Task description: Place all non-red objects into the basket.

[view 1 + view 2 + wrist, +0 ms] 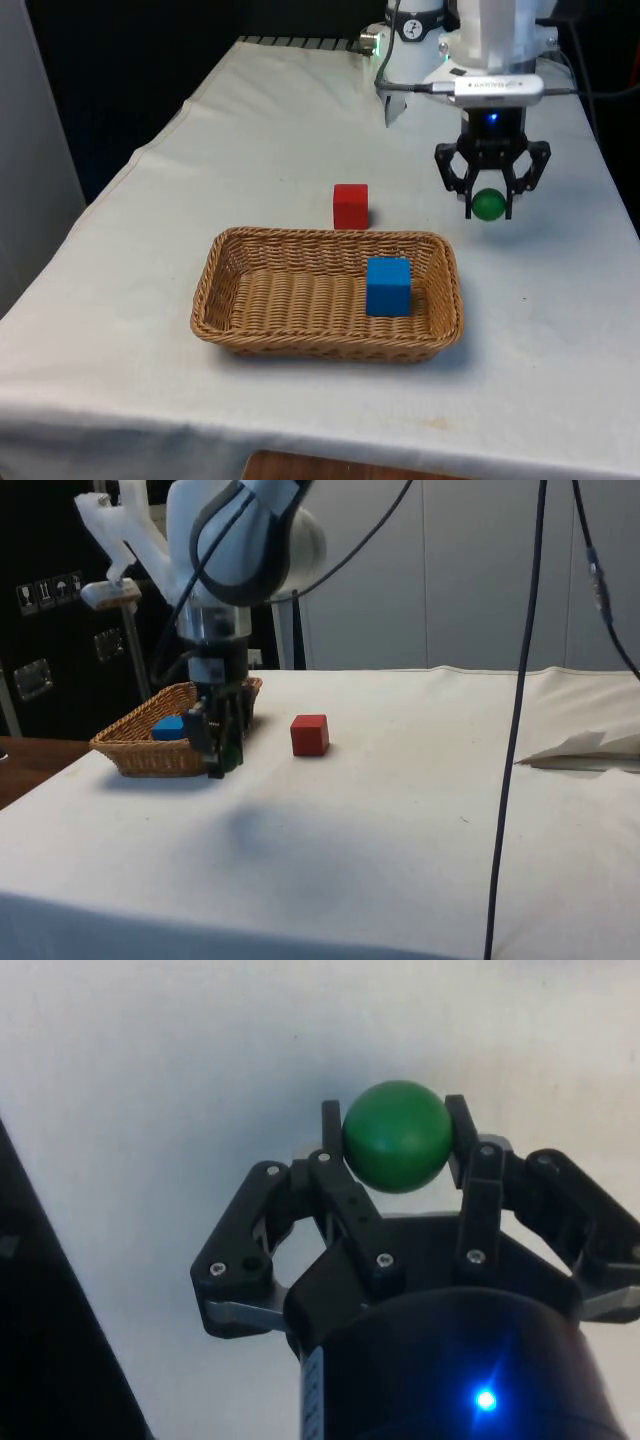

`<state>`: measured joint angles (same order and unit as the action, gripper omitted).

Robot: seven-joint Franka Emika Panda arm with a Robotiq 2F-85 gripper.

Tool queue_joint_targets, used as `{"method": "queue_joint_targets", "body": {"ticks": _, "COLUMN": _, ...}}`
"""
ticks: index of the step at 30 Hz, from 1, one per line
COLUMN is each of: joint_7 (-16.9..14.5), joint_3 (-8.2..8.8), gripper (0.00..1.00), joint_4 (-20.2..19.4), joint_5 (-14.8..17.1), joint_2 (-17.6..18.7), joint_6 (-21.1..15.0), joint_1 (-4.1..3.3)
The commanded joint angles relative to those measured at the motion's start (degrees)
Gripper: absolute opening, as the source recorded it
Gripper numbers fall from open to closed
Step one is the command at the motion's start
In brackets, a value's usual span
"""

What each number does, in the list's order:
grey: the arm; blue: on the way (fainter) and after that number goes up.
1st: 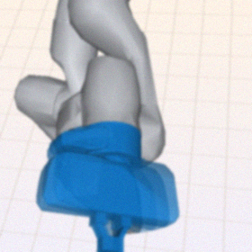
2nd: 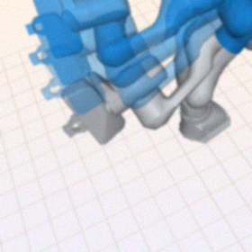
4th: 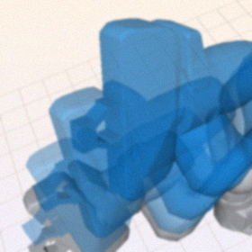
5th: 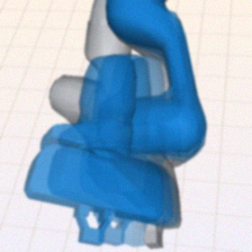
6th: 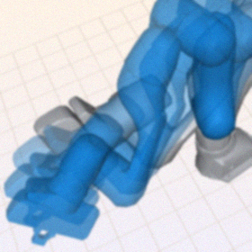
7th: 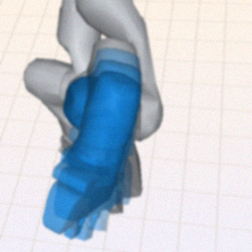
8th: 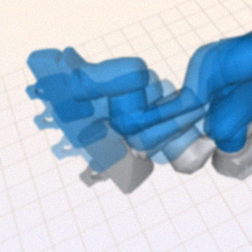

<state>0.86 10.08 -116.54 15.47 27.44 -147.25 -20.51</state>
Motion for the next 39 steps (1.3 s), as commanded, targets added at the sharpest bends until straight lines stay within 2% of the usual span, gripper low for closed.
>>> {"method": "queue_joint_targets", "body": {"ticks": 1, "joint_7": 0.0, "joint_3": 0.52, "gripper": 0.0, "joint_4": -0.11, "joint_5": -0.46, "joint_2": -0.86, "joint_6": 0.86, "joint_1": 0.0}}
{"method": "queue_joint_targets", "body": {"ticks": 7, "joint_7": -0.92, "joint_3": 2.01, "gripper": 0.0, "joint_4": 0.23, "joint_5": -0.74, "joint_2": -2.98, "joint_6": 3.15, "joint_1": 0.11}}
{"method": "queue_joint_targets", "body": {"ticks": 8, "joint_7": -1.03, "joint_3": 1.83, "gripper": 0.0, "joint_4": 0.11, "joint_5": -0.29, "joint_2": -2.81, "joint_6": 2.52, "joint_1": 0.06}}
{"method": "queue_joint_targets", "body": {"ticks": 15, "joint_7": -2.64, "joint_3": 4.01, "gripper": 0.0, "joint_4": 1.66, "joint_5": -0.63, "joint_2": -4.47, "joint_6": 5.79, "joint_1": 0.46}}
{"method": "queue_joint_targets", "body": {"ticks": 16, "joint_7": -2.46, "joint_3": 3.72, "gripper": 0.0, "joint_4": 1.26, "joint_5": -0.29, "joint_2": -4.24, "joint_6": 4.76, "joint_1": 0.23}}
{"method": "queue_joint_targets", "body": {"ticks": 24, "joint_7": -4.53, "joint_3": 6.02, "gripper": 0.0, "joint_4": 4.87, "joint_5": -0.34, "joint_2": -4.47, "joint_6": 9.17, "joint_1": 1.03}}
{"method": "queue_joint_targets", "body": {"ticks": 25, "joint_7": -4.3, "joint_3": 6.02, "gripper": 0.0, "joint_4": 4.35, "joint_5": -0.29, "joint_2": -4.47, "joint_6": 8.25, "joint_1": 0.74}}
{"method": "queue_joint_targets", "body": {"ticks": 26, "joint_7": -4.81, "joint_3": 6.3, "gripper": 0.0, "joint_4": 5.27, "joint_5": -0.29, "joint_2": -4.41, "joint_6": 9.63, "joint_1": 1.15}}
{"method": "queue_joint_targets", "body": {"ticks": 32, "joint_7": -6.53, "joint_3": 7.79, "gripper": 0.0, "joint_4": 8.37, "joint_5": 0.11, "joint_2": -3.55, "joint_6": 12.03, "joint_1": 1.83}}
{"method": "queue_joint_targets", "body": {"ticks": 33, "joint_7": -6.02, "joint_3": 8.02, "gripper": 0.0, "joint_4": 7.73, "joint_5": -0.23, "joint_2": -3.84, "joint_6": 11.17, "joint_1": 1.32}}
{"method": "queue_joint_targets", "body": {"ticks": 34, "joint_7": -6.82, "joint_3": 8.02, "gripper": 0.0, "joint_4": 8.88, "joint_5": 0.23, "joint_2": -3.44, "joint_6": 12.32, "joint_1": 1.95}}
{"method": "queue_joint_targets", "body": {"ticks": 39, "joint_7": -8.19, "joint_3": 9.28, "gripper": 0.0, "joint_4": 11.8, "joint_5": 0.46, "joint_2": -2.18, "joint_6": 14.09, "joint_1": 2.58}}
